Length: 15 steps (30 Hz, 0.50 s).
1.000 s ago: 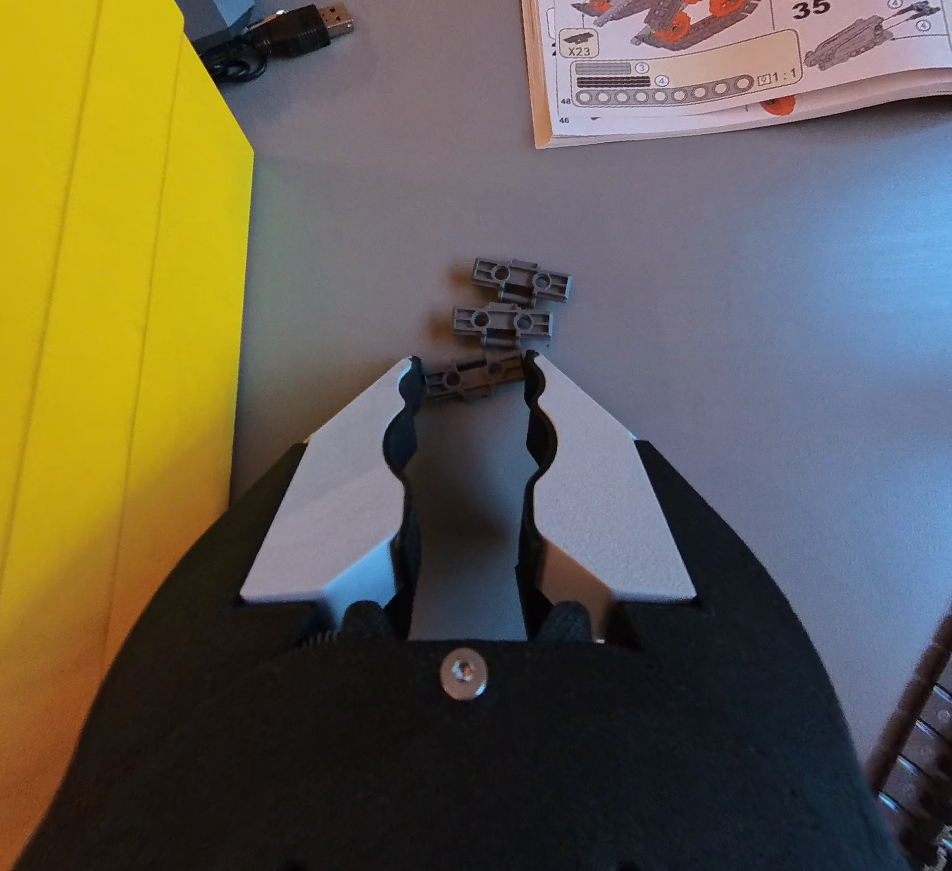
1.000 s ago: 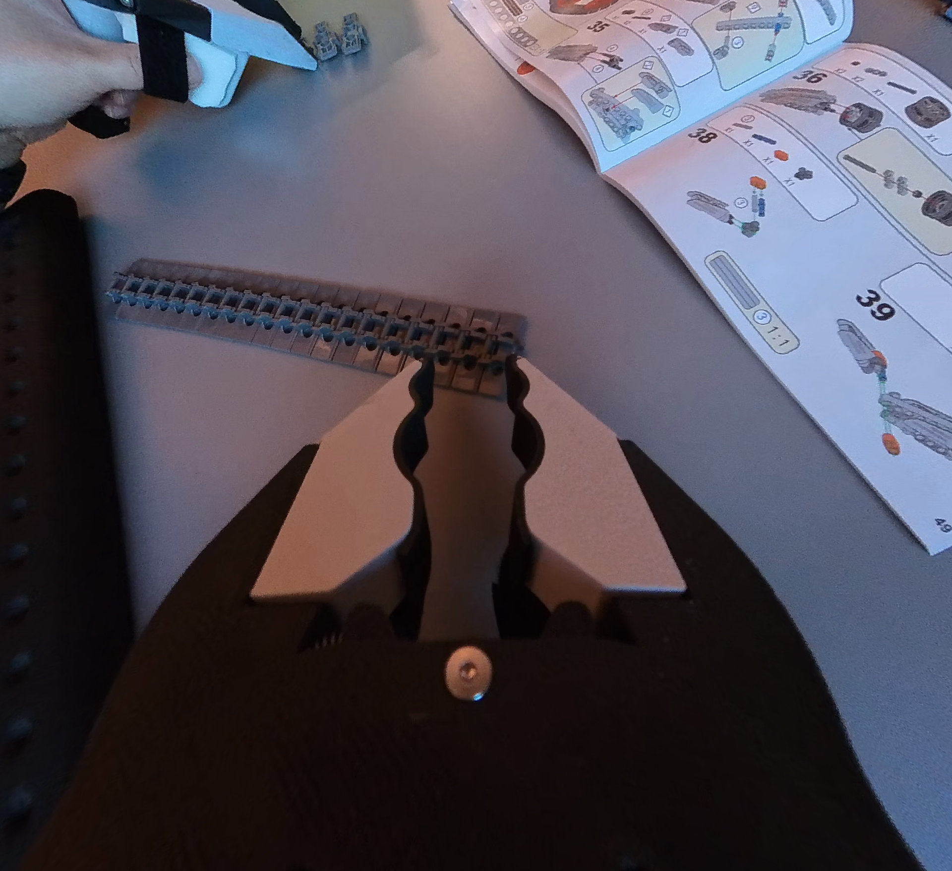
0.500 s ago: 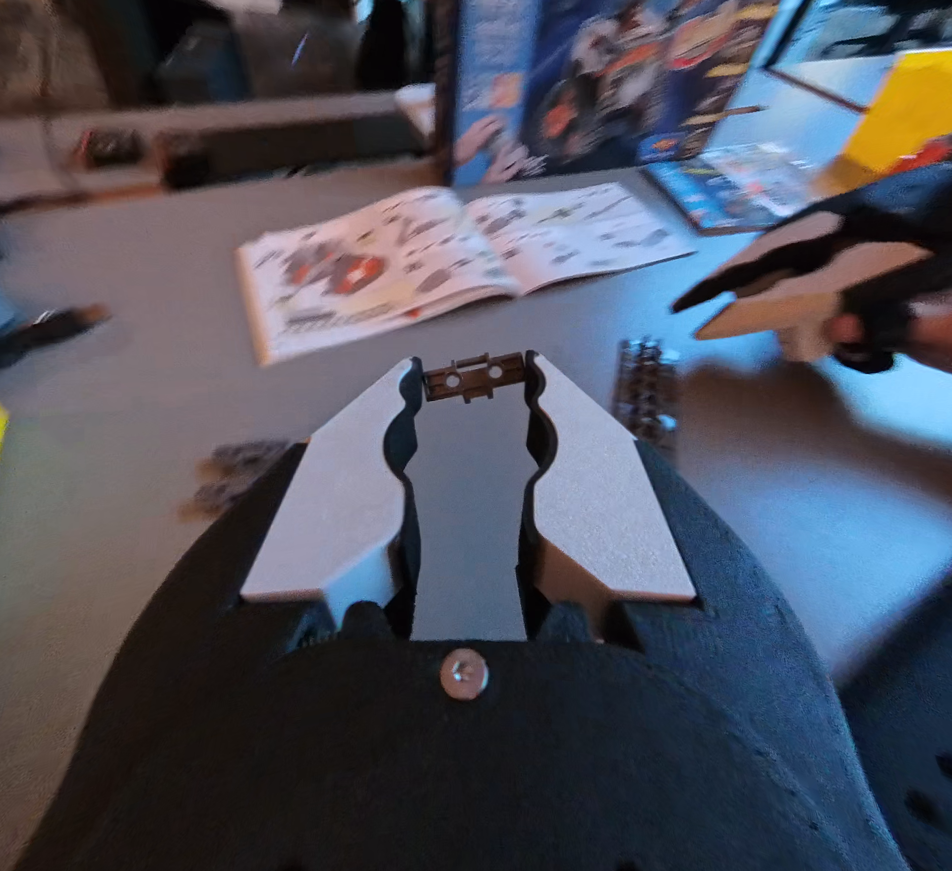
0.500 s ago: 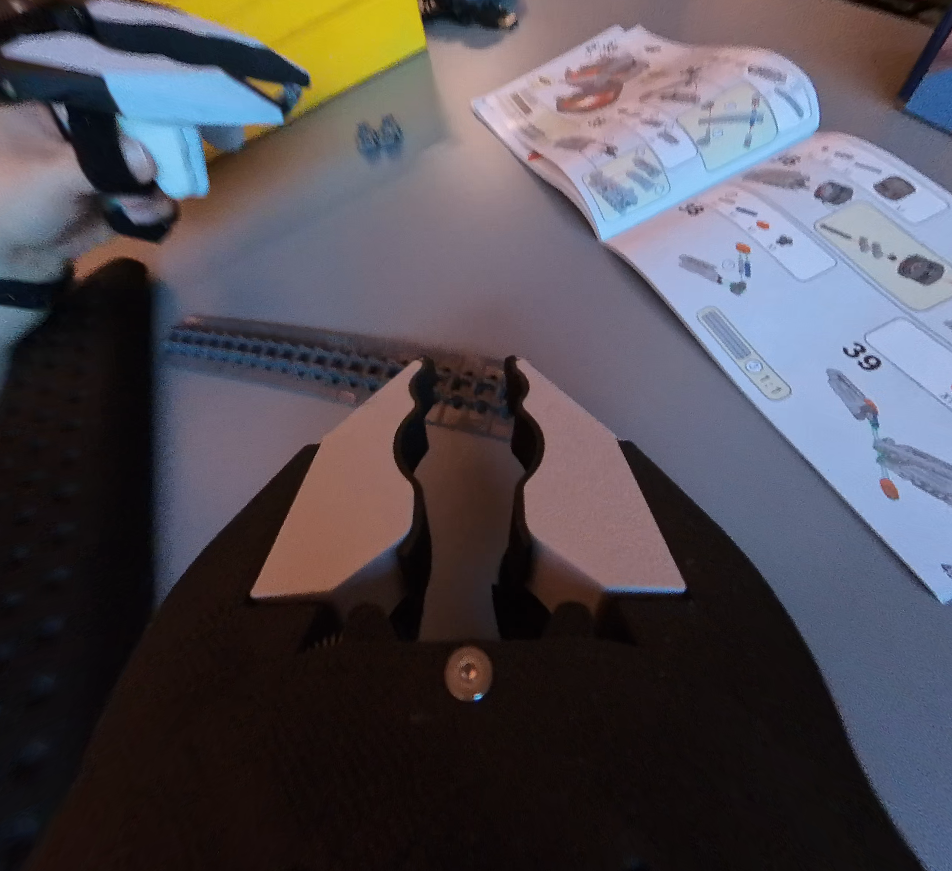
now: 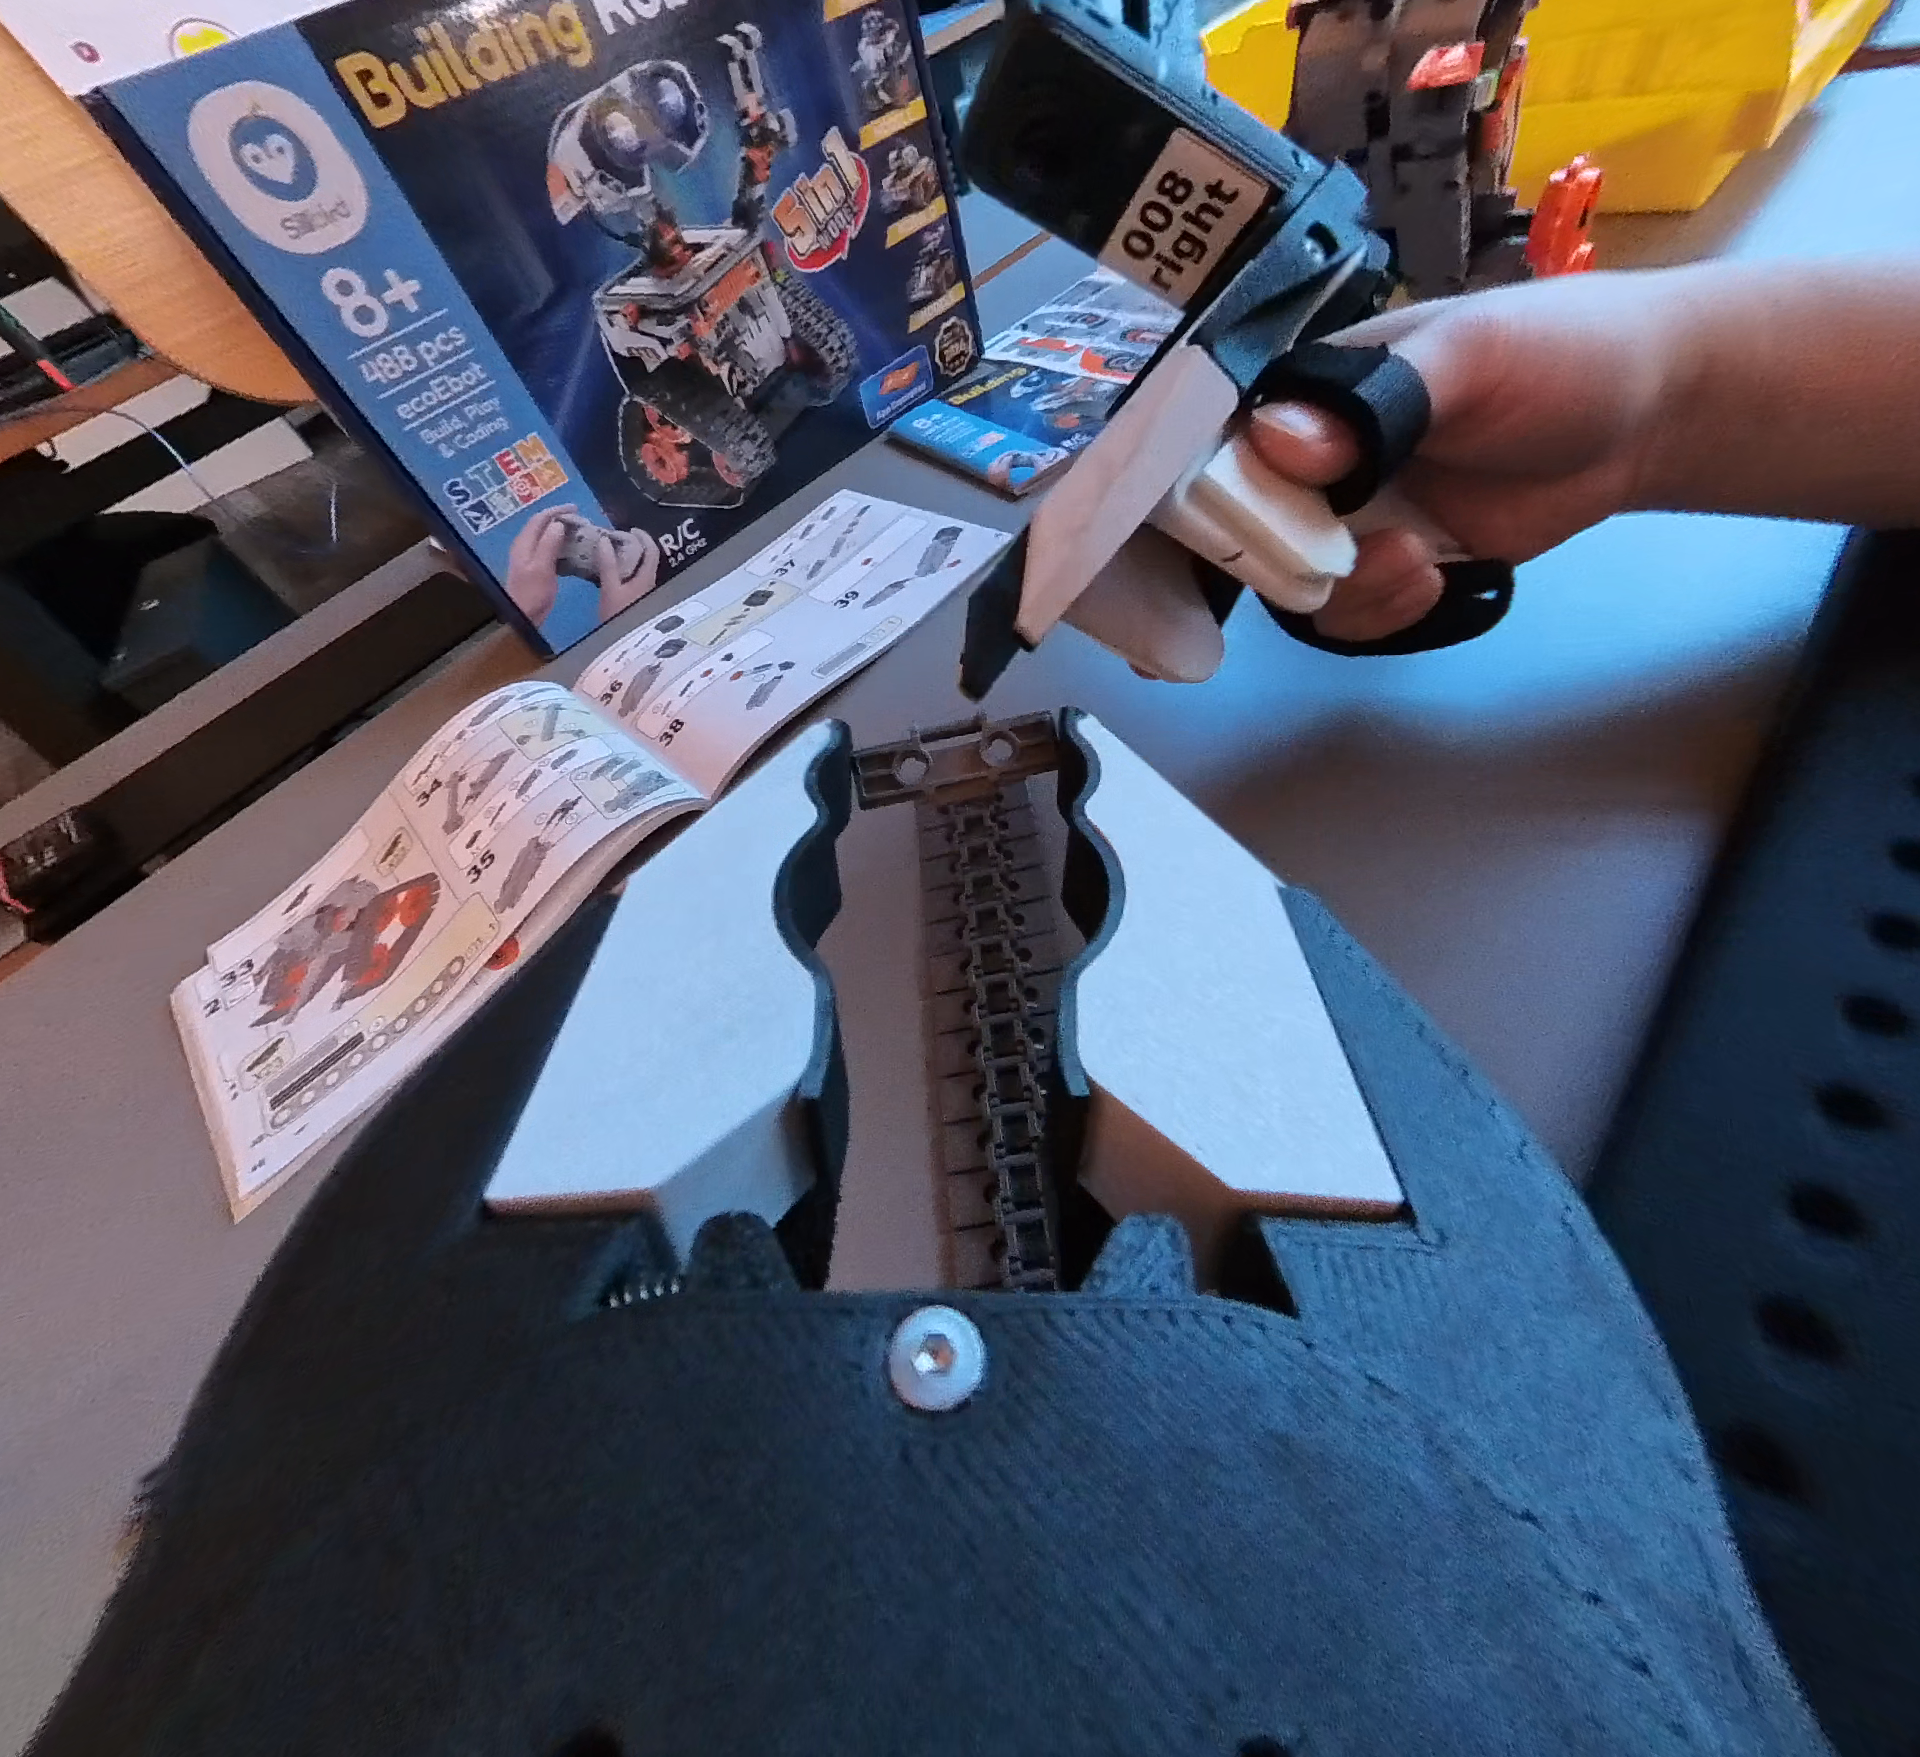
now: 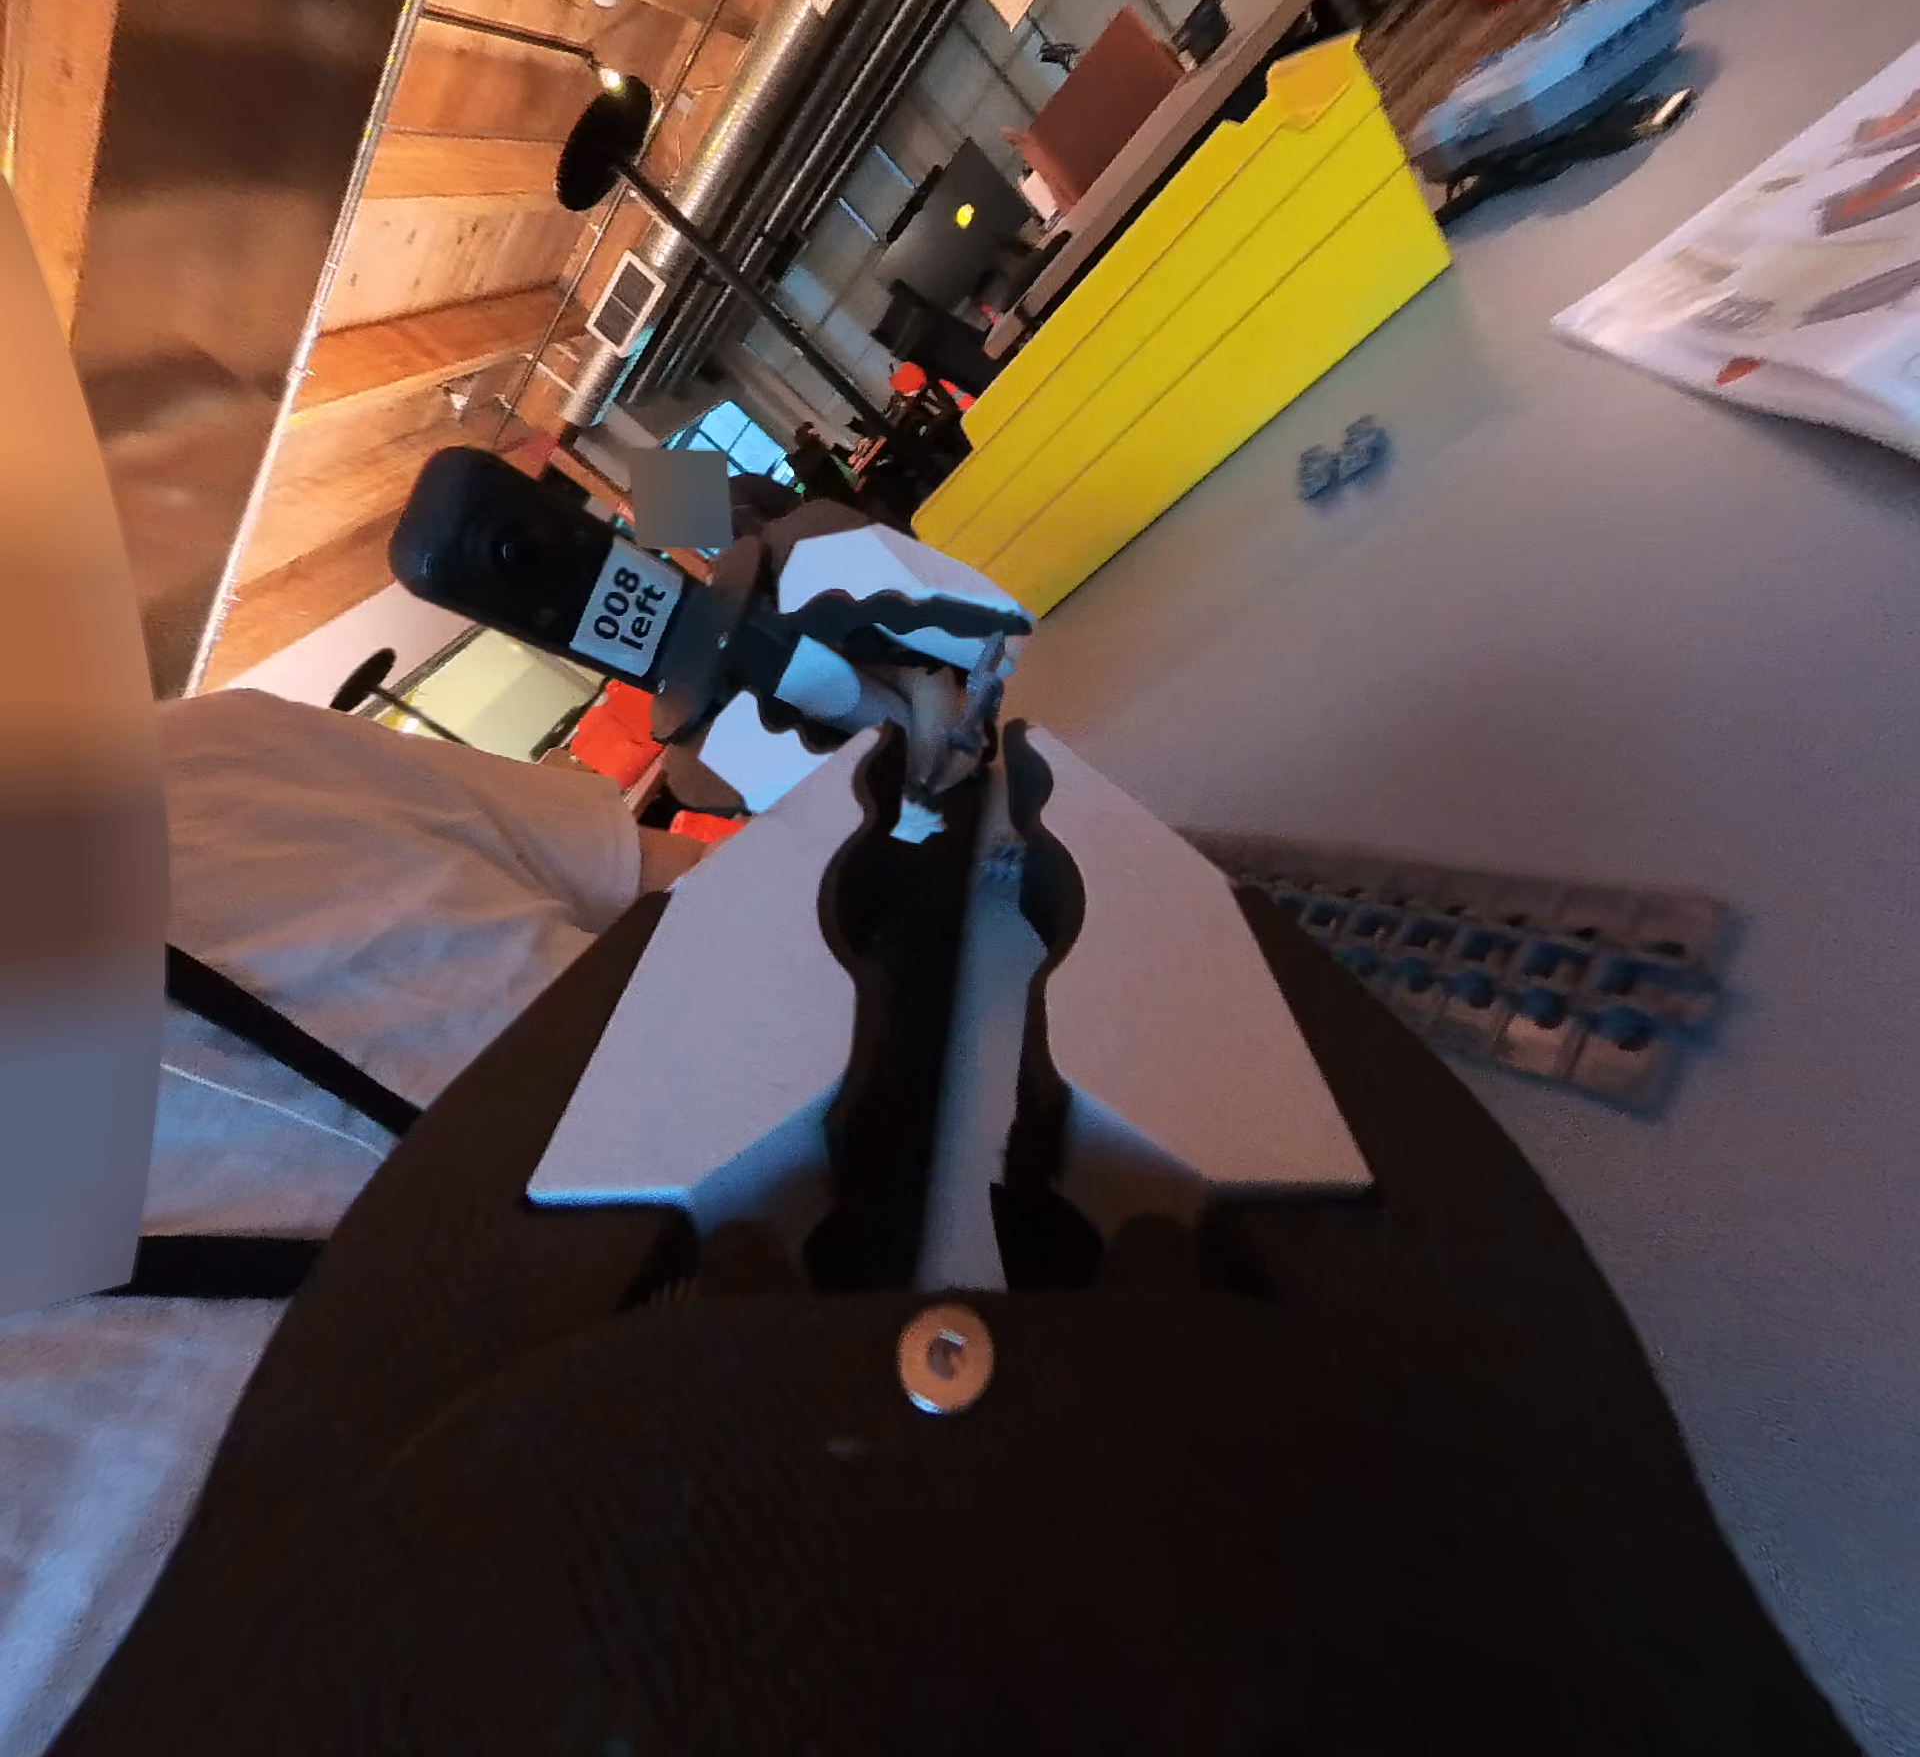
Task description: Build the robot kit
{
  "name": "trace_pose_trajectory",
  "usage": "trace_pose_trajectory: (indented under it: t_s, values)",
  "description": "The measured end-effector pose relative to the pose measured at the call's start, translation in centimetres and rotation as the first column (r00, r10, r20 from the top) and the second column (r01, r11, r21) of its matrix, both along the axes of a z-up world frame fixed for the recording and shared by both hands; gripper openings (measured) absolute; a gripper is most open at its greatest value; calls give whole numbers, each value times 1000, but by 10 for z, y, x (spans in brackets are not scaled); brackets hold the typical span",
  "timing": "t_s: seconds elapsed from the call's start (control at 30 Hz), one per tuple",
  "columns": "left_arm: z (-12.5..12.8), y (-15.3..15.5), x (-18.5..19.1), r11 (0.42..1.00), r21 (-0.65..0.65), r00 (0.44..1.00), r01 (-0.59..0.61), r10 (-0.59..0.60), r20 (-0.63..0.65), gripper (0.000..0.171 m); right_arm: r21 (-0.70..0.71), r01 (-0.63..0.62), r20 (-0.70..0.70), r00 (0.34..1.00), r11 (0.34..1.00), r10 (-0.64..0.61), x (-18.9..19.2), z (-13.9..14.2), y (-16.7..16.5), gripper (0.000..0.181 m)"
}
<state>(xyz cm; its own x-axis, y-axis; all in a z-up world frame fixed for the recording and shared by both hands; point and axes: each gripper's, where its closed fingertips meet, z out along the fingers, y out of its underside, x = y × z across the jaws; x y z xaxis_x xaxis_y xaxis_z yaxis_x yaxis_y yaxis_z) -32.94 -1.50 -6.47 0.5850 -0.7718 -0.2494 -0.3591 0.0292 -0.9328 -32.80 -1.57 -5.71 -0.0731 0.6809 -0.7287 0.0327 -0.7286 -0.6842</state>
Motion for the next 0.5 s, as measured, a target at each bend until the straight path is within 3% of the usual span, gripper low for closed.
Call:
trace_pose_trajectory:
  t_s: [0.2,0.33,0.43,0.5]
  values:
    - [-12,-6,10,999,24,996,43,-41,-84,38,-58,-76,93,992,995,81,-7,-20,-15,22]
    - [-17,-9,12,998,28,993,59,-55,-107,38,-60,-110,140,983,992,118,-7,-27,-20,7]
    - [-26,-2,7,996,-83,998,26,-30,-57,41,117,-24,220,975,993,-2,-4,-30,-8,6]
    - [-34,6,-3,950,-311,997,12,13,79,56,366,39,269,952,930,-146,2,-25,4,6]
